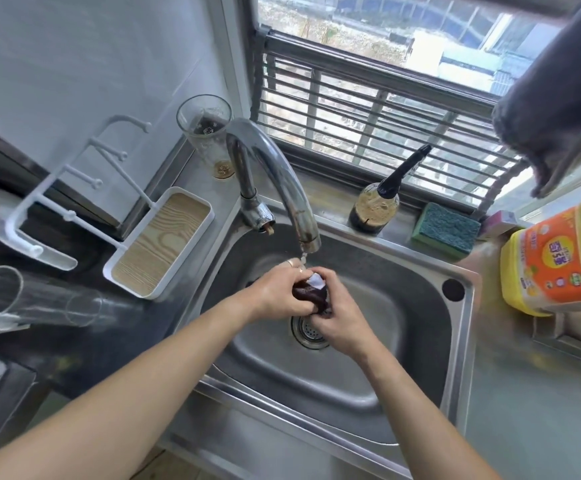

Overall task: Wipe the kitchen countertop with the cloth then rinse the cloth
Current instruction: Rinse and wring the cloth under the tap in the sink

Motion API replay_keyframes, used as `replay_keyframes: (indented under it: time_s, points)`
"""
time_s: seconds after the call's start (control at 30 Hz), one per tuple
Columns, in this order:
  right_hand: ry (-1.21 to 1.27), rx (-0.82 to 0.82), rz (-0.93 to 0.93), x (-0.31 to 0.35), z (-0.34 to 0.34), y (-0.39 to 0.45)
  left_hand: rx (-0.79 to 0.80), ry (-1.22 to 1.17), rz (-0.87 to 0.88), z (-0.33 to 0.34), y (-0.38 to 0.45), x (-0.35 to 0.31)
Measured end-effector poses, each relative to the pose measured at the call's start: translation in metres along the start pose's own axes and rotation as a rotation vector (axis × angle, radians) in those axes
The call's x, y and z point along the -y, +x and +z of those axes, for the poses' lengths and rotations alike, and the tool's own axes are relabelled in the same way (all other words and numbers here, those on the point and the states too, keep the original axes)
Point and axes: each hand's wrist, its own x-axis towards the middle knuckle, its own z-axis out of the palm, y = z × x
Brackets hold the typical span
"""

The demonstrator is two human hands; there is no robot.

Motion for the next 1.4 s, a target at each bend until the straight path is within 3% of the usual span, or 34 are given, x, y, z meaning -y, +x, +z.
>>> replay_keyframes:
  time_s: [0.07,0.17,0.23,0.3,0.4,0.5,0.6,0.73,0.87,0.93,1.07,1.17,1.3,1.4]
  points:
    - [0.071,-0.042,0.035,0.008,-0.005,0.002,-0.026,-0.246,-0.075,0.002,-0.005,0.011]
    - [0.441,-0.008,0.137,0.014,-0.008,0.002,0.037,-0.636,-0.227,0.002,-0.019,0.026]
    - [0.703,0.020,0.176,0.017,-0.005,0.004,0.212,-0.635,-0.210,0.002,-0.027,0.025]
    - [0.905,0.068,0.226,0.015,-0.002,0.006,0.270,-0.677,-0.185,0.010,-0.030,0.017]
    - [0.958,0.101,0.281,0.011,0.000,0.010,0.080,-0.781,-0.254,0.021,-0.030,0.014]
    - [0.904,0.120,0.363,0.007,-0.003,0.006,-0.059,-0.505,-0.361,0.028,-0.023,0.029]
    - [1.055,0.176,0.460,-0.003,-0.013,0.000,-0.198,-0.105,-0.131,0.022,-0.020,0.042]
    - [1.285,0.237,0.537,-0.003,-0.017,-0.004,-0.300,0.160,0.349,0.010,-0.017,0.026]
    - [1.208,0.586,0.684,-0.003,-0.004,-0.007,-0.304,0.302,0.559,0.018,-0.013,0.023]
    - [1.090,0.710,0.666,-0.003,-0.001,-0.005,-0.266,0.419,0.568,0.019,-0.013,0.032]
    - [0.571,0.803,0.688,0.004,0.004,0.012,-0.129,0.681,0.426,0.021,-0.017,0.055]
    - [-0.022,0.740,0.630,0.003,0.015,0.029,0.059,0.794,0.137,0.024,-0.021,0.044]
    - [-0.782,0.572,0.307,-0.002,0.026,0.039,0.149,0.735,-0.190,0.037,-0.019,0.022]
    - [-0.833,0.399,0.081,-0.015,0.020,0.035,0.214,0.378,-0.397,0.039,-0.016,0.012]
